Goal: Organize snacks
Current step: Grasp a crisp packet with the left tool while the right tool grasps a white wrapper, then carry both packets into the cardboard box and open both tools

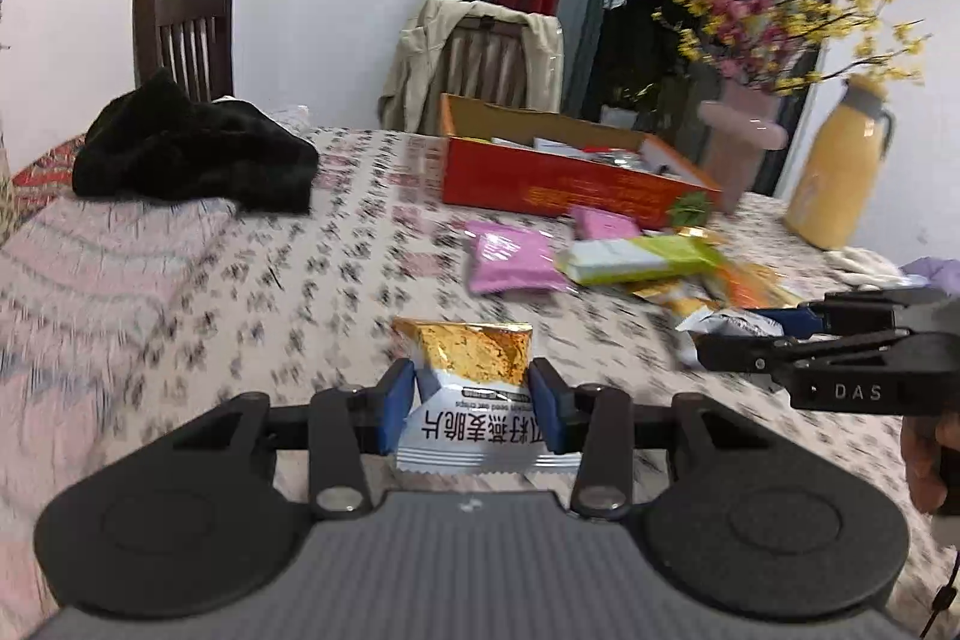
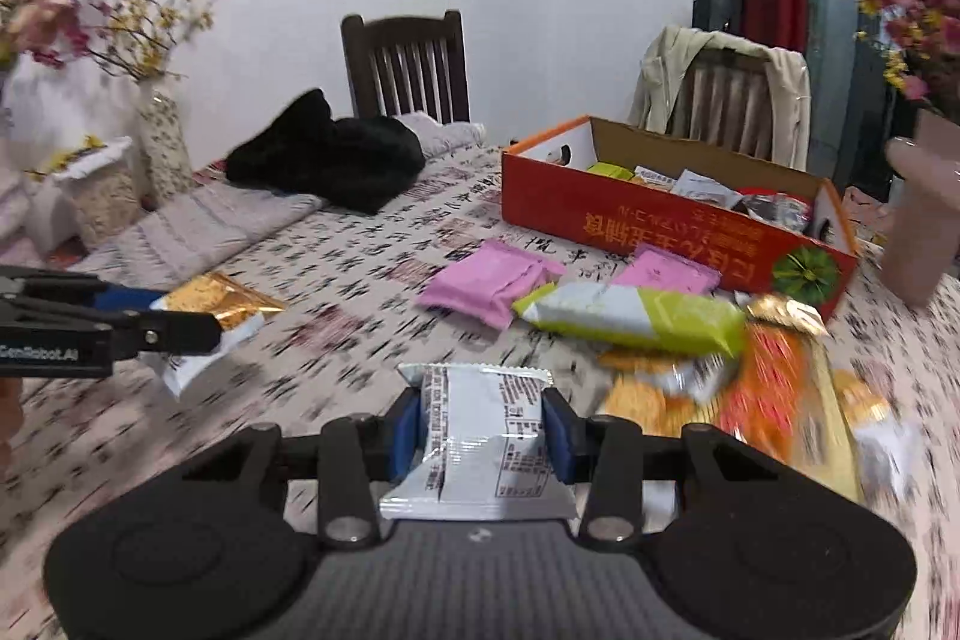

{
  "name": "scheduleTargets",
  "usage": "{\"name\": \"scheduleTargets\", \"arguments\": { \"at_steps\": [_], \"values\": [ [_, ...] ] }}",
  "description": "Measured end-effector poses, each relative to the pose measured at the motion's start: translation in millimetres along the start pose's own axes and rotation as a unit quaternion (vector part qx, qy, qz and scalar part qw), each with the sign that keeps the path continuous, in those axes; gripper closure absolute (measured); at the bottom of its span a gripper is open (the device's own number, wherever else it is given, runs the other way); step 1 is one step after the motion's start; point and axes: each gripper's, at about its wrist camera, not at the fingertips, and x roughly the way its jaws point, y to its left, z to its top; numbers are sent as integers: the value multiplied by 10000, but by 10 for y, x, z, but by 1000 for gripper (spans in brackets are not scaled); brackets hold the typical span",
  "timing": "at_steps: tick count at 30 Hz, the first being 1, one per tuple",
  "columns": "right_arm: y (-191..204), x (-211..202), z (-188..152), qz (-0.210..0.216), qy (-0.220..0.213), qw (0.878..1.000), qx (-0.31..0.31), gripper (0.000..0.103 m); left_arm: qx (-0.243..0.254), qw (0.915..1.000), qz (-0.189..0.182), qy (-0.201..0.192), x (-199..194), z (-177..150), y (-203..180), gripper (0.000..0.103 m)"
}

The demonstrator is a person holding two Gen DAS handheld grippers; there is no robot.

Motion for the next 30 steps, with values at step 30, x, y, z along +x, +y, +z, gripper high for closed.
{"name": "scheduleTargets", "arguments": {
  "at_steps": [30],
  "values": [
    [-10,-1239,-912,-108,-448,9953,853,62,378,9988,-125,-271,-618,-334,-585,60]
  ]
}}
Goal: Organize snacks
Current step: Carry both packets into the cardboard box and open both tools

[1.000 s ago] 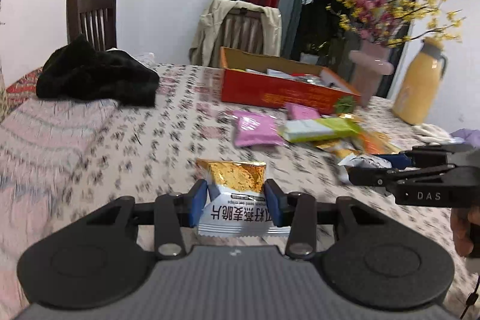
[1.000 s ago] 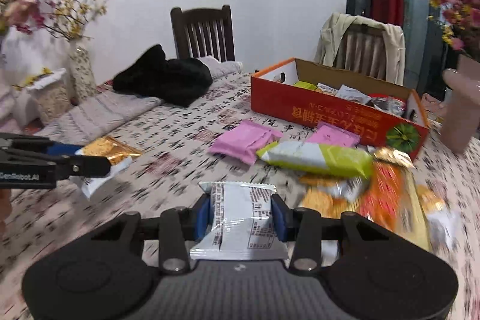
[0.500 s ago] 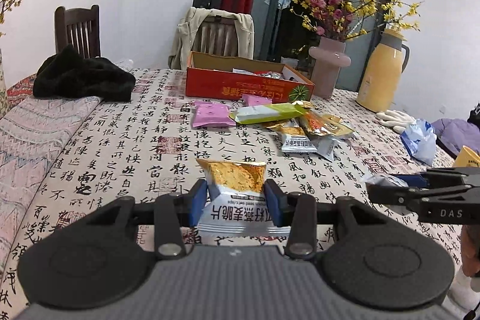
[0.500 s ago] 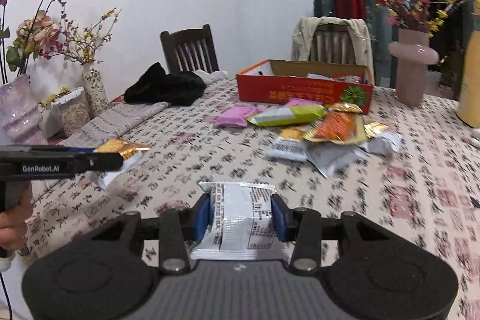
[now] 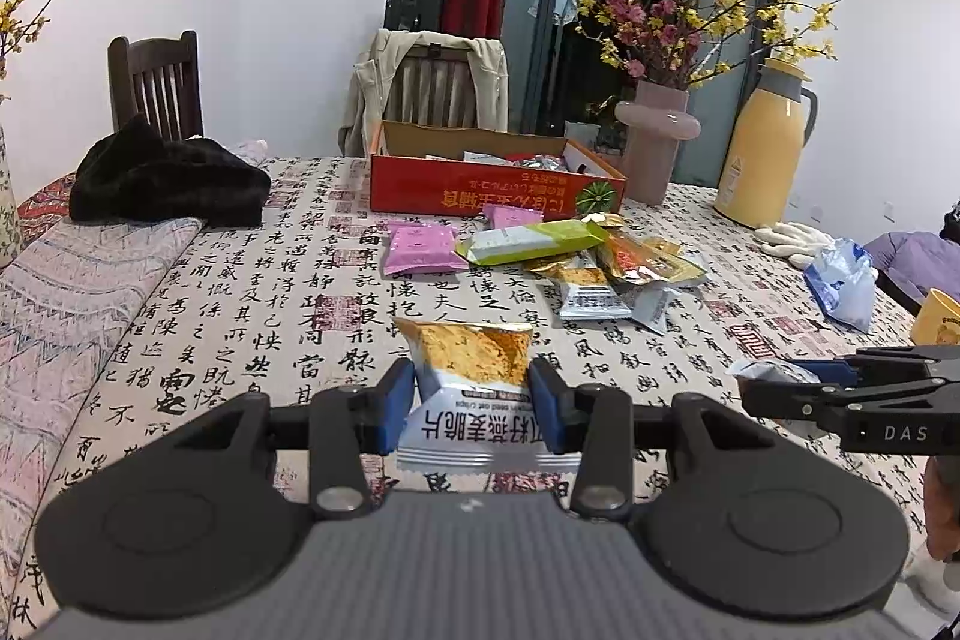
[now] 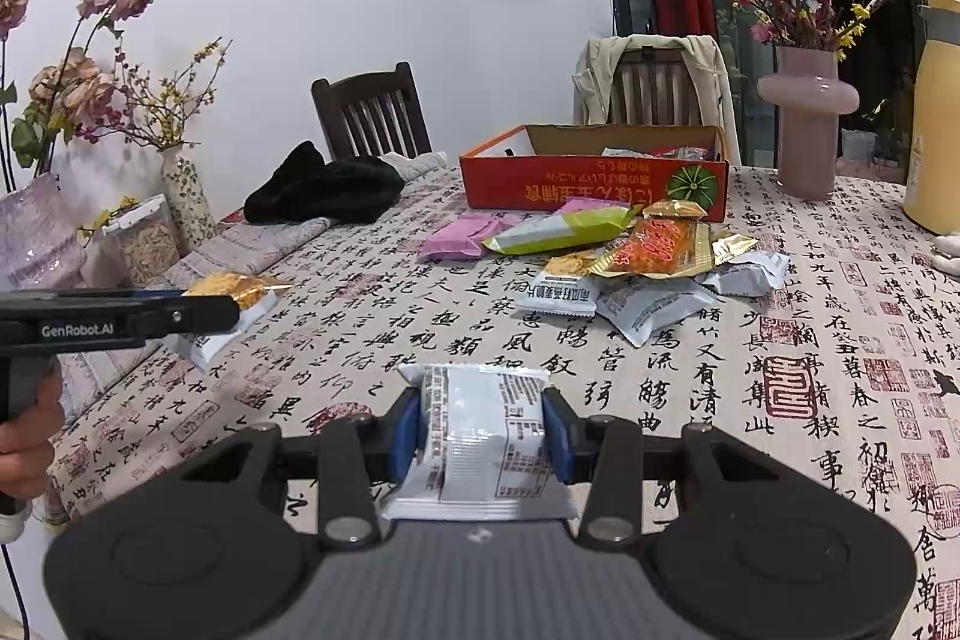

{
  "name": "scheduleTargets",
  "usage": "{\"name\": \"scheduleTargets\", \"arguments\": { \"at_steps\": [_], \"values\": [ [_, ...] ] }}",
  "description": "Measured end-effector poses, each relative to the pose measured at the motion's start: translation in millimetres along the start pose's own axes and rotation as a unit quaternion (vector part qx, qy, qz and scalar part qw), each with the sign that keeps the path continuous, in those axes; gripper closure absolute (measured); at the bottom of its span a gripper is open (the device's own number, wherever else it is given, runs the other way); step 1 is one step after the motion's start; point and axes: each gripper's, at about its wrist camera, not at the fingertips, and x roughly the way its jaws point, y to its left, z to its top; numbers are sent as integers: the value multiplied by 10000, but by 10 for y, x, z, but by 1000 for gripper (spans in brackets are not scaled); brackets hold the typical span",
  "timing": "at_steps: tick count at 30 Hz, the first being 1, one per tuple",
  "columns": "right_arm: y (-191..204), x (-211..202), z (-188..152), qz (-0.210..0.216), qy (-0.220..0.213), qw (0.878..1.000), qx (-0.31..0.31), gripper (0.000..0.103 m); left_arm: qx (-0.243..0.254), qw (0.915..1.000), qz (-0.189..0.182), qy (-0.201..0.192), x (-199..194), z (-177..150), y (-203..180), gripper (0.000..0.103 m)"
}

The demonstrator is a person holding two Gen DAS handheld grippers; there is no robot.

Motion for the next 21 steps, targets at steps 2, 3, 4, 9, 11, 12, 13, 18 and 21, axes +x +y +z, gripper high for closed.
{"name": "scheduleTargets", "arguments": {
  "at_steps": [2,3,4,9,11,12,13,18,21],
  "values": [
    [-7,29,19,-12,5,10000,8,62,-13,10000,10,1,42,22,24,60],
    [-13,40,30,-10,3,10000,19,62,-13,10000,12,-6,61,39,34,60],
    [-24,48,42,-16,-7,10000,23,62,-12,10000,11,-20,78,59,48,60],
    [-107,135,138,-137,-92,9998,118,62,-14,10000,32,-94,198,198,125,60],
    [-141,179,195,-157,-97,9997,136,62,0,9999,21,-132,239,268,148,60],
    [-156,200,233,-166,-106,9997,130,62,18,9999,1,-152,262,314,158,60],
    [-172,221,281,-178,-125,9997,136,62,43,9998,-33,-182,288,376,169,60],
    [-250,354,560,-235,-209,9994,140,62,124,9989,-222,-402,397,721,235,60],
    [-288,450,797,-303,-277,9992,28,62,246,9982,-249,-482,508,971,255,60]
  ]
}}
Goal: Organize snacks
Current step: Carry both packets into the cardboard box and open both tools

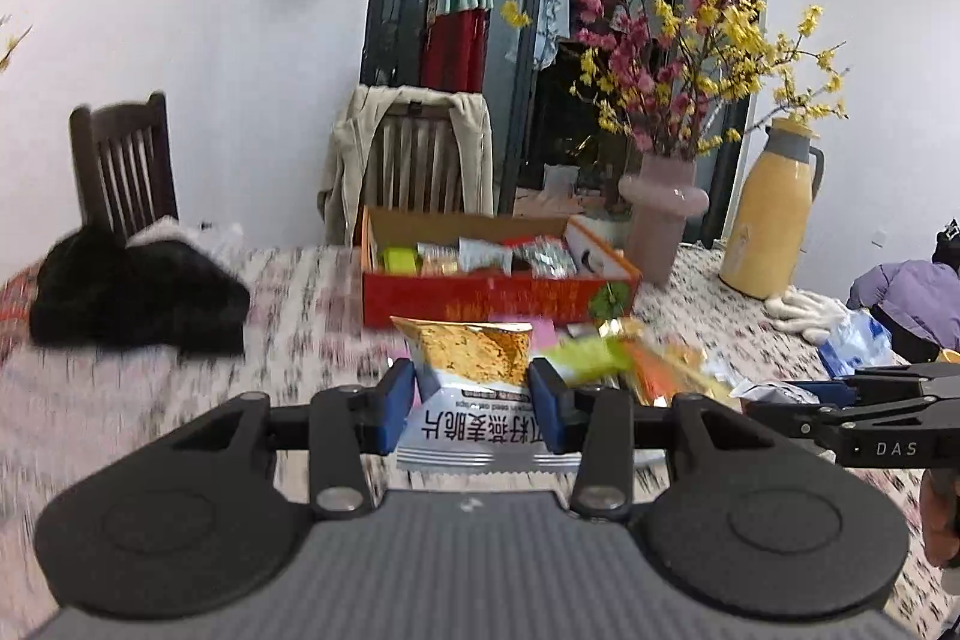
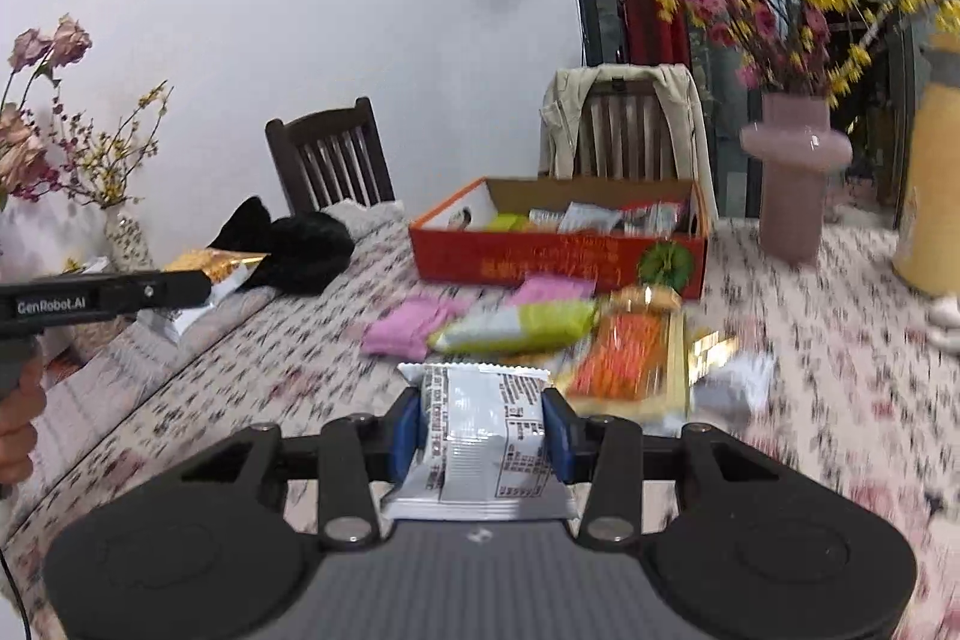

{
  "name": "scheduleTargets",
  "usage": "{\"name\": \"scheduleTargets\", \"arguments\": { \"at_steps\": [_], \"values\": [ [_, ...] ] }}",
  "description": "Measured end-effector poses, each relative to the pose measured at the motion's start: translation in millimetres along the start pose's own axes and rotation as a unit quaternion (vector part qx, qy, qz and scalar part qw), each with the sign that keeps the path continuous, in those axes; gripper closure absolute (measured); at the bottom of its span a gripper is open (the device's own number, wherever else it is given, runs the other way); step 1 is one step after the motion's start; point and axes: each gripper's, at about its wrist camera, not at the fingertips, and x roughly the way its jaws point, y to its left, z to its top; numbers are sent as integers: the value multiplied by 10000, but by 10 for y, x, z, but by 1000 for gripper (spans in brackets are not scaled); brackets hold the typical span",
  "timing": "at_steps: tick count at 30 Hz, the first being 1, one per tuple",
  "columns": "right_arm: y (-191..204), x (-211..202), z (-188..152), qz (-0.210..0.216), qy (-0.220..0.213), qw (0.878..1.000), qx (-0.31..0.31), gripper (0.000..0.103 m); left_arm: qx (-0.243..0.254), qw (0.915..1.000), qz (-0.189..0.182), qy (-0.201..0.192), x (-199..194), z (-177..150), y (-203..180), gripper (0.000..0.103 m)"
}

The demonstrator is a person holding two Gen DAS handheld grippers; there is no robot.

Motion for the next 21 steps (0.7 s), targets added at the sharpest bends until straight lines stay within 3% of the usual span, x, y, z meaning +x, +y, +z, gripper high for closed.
{"name": "scheduleTargets", "arguments": {
  "at_steps": [6,13,17,21],
  "values": [
    [-145,348,682,142,-149,9998,-76,62,295,9994,-103,-177,470,679,94,60],
    [-420,1174,1646,-27,-71,9998,-188,62,236,9997,-76,-48,1523,1400,232,60],
    [-599,1901,2058,-143,177,9996,-150,62,69,9998,-46,183,2246,1593,261,60],
    [-767,2682,2162,-365,482,9982,-5,62,-142,9982,-6,587,3034,1465,330,60]
  ]
}}
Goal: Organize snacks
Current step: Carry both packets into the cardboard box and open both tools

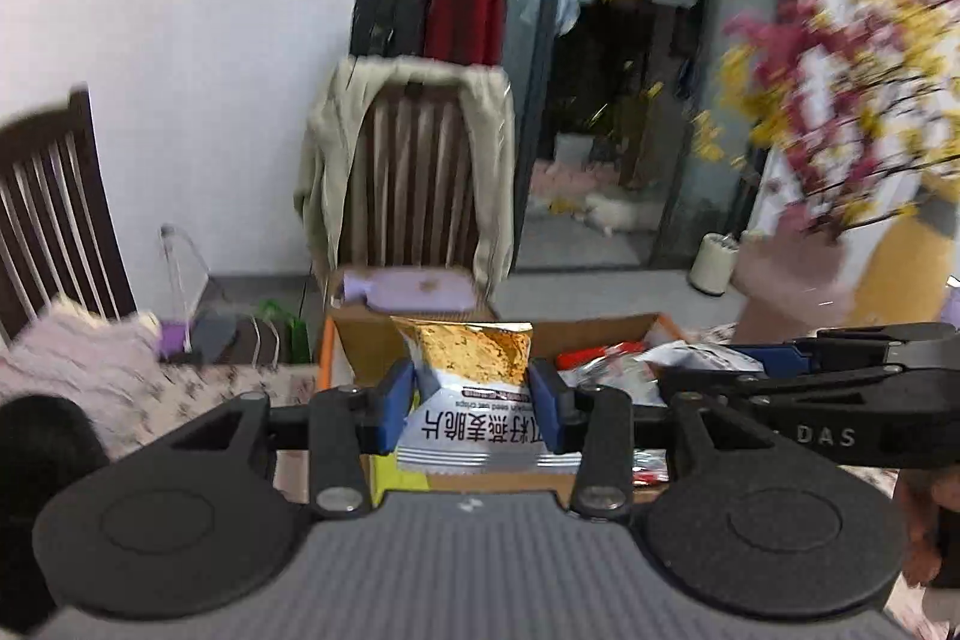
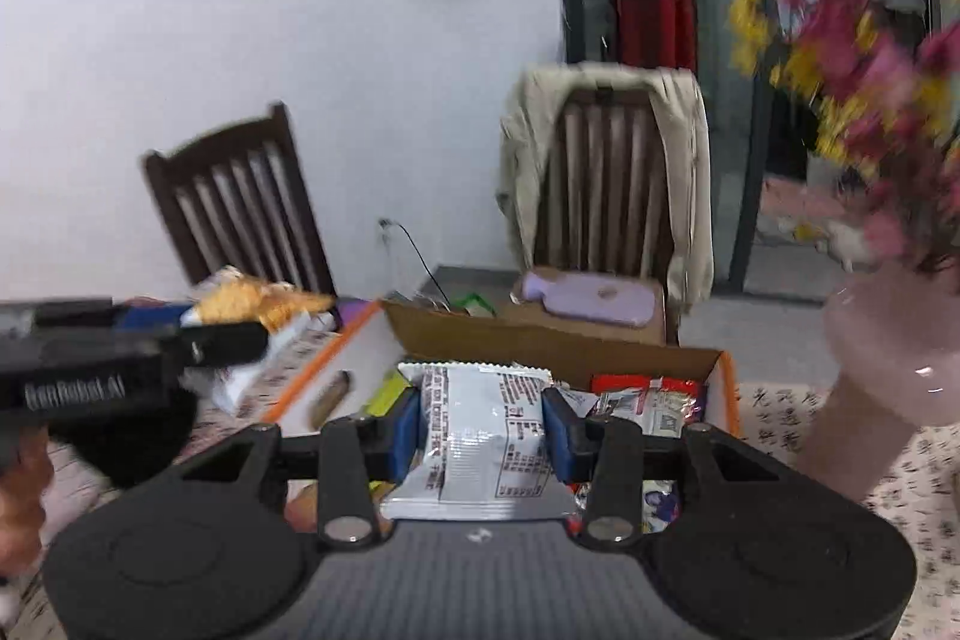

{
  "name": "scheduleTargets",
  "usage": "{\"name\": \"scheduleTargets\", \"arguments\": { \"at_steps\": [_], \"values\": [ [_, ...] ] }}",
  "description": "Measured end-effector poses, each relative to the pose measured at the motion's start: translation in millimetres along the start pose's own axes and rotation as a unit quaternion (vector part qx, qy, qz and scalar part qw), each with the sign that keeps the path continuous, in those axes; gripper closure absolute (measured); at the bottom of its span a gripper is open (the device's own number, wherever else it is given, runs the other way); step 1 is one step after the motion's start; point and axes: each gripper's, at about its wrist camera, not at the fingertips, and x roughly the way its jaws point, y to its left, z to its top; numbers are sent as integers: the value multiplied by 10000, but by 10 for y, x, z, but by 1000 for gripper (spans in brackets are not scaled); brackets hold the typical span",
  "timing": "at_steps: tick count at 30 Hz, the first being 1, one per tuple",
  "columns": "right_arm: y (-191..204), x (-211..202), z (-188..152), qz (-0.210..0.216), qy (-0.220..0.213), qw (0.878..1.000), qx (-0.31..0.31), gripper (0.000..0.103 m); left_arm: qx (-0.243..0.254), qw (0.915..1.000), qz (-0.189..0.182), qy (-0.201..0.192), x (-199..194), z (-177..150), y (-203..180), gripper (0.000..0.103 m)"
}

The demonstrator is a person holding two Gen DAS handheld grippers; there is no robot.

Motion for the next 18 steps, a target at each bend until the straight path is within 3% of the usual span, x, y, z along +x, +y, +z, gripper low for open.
{"name": "scheduleTargets", "arguments": {
  "at_steps": [5,10,14,16,18],
  "values": [
    [-242,887,-70,36,483,9963,706,61,-265,9985,-74,471,752,-260,203,60],
    [-330,1413,-247,-107,737,9898,1211,61,-315,9961,-35,821,1179,-411,289,60],
    [-367,1532,-330,-295,707,9865,1447,53,-629,9939,-40,903,1278,-437,378,55],
    [-393,1527,-354,-346,676,9859,1494,42,-659,9942,-120,845,1237,-437,400,51],
    [-409,1465,-371,-385,613,9853,1550,42,-539,9953,-119,796,1159,-424,382,49]
  ]
}}
